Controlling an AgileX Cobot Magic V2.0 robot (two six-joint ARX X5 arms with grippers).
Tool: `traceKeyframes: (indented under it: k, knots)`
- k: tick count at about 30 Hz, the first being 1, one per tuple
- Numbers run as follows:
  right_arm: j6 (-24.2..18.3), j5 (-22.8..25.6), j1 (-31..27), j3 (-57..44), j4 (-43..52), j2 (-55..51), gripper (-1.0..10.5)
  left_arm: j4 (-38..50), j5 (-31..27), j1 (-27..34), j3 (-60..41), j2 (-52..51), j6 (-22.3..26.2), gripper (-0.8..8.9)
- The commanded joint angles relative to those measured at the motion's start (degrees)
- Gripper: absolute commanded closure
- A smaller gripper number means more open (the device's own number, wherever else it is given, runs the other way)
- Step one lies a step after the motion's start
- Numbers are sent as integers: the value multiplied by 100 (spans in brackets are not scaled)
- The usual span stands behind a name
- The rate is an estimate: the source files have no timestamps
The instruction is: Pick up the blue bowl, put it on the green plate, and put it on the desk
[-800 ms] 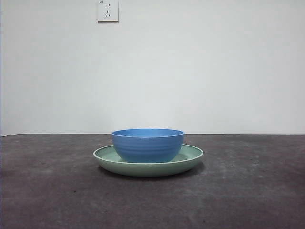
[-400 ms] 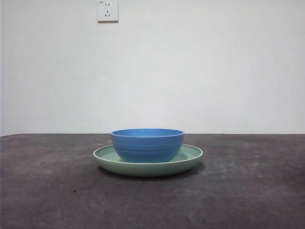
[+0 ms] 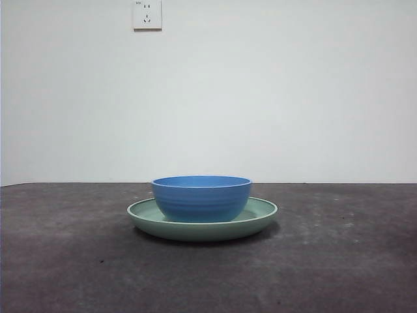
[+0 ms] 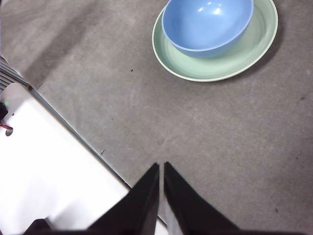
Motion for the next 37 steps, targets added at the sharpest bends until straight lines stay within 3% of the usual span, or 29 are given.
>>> traceKeyframes:
  k: [1,20,37]
  knots:
    - [-44,0,55,26,57,24,938,85,-13,22,-168,-133,61,801]
    - [-44,0,55,26,59,24,938,-225,-13,20,-577,-203,-391,801]
    - [-44,0,55,26,59,24,938,-223,-13,20,-577,-203,-389,801]
